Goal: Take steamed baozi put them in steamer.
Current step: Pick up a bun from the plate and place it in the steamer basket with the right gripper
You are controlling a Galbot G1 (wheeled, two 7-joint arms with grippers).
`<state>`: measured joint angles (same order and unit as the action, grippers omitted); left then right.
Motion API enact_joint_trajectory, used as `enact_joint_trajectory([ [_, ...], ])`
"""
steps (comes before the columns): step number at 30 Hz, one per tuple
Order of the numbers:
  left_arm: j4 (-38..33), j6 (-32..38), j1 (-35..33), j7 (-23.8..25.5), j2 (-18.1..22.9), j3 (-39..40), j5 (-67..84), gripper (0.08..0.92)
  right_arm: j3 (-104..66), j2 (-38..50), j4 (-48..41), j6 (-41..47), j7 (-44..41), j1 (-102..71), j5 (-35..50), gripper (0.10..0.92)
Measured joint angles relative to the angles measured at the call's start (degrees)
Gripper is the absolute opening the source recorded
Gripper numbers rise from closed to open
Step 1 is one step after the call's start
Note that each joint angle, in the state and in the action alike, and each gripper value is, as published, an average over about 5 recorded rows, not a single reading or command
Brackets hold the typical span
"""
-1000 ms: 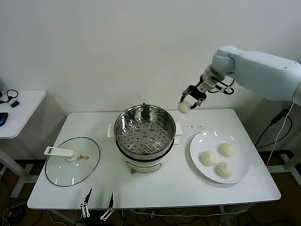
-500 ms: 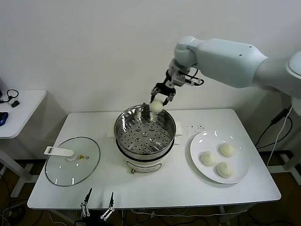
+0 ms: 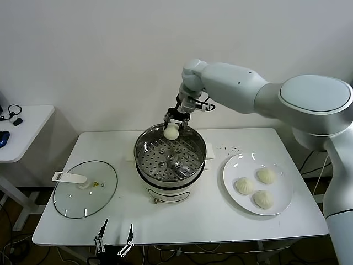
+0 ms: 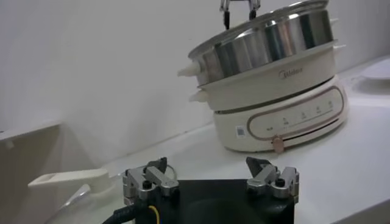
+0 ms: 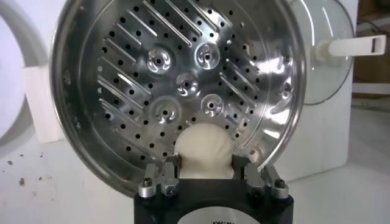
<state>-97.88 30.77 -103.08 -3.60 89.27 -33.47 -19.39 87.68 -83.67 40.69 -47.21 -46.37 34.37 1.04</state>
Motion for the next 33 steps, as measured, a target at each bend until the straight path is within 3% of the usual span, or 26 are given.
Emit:
enact_joint_trajectory([
  [17,0.7,0.0,0.6,0.0,0.0,-0.5,0.0,0.823,-0.9,-2.6,-4.2,0.0,0.4,-4.3,-0.9,0.579],
  [26,0.4,0.0,0.4,0.0,0.2,-0.5,0.0,0.823,-0.1,-2.4,-4.5,0.0,1.0,-4.1,1.4,0.783],
  [33,0.1,0.0,0.1,-0.1,0.2,-1.0,-0.2,0.823,1.4,-1.2,-2.7,0.0,1.1,-2.4,4.0,0.822],
])
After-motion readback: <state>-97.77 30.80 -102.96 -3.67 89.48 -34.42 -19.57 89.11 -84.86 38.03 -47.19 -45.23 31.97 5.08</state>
